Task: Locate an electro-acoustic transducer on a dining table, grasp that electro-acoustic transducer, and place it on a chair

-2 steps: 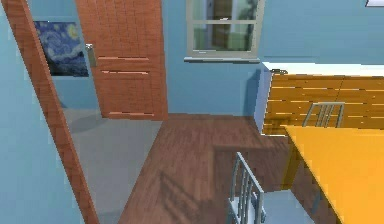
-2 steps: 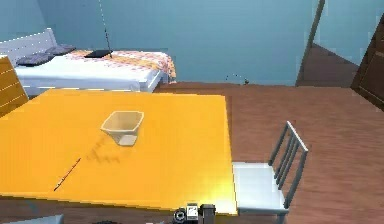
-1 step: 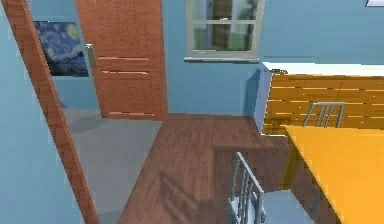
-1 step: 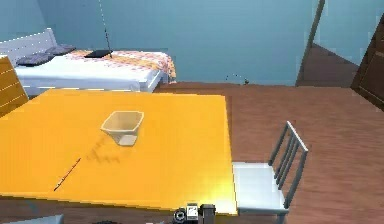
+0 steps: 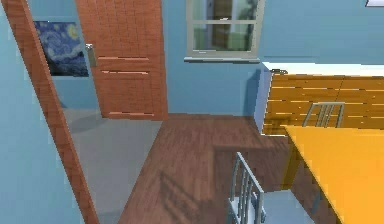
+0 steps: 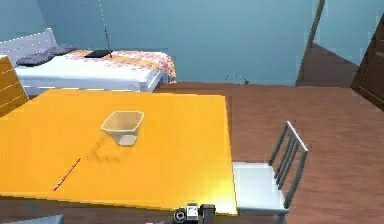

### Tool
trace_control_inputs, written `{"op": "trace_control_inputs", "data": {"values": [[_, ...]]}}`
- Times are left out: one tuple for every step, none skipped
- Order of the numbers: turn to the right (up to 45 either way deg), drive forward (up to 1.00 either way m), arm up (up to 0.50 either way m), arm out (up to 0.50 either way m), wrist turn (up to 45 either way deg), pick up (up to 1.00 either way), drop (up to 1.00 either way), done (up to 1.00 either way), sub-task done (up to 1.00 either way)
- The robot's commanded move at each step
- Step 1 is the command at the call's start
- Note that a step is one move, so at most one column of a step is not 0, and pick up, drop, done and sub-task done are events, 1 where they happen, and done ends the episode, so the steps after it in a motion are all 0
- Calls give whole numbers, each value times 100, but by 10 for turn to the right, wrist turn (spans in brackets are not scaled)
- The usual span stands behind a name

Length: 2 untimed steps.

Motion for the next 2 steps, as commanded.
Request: {"op": "trace_control_inputs", "data": {"values": [[0,0,10,0,0,0,0,0,0],[0,0,0,-8,0,0,0,0,0]]}}
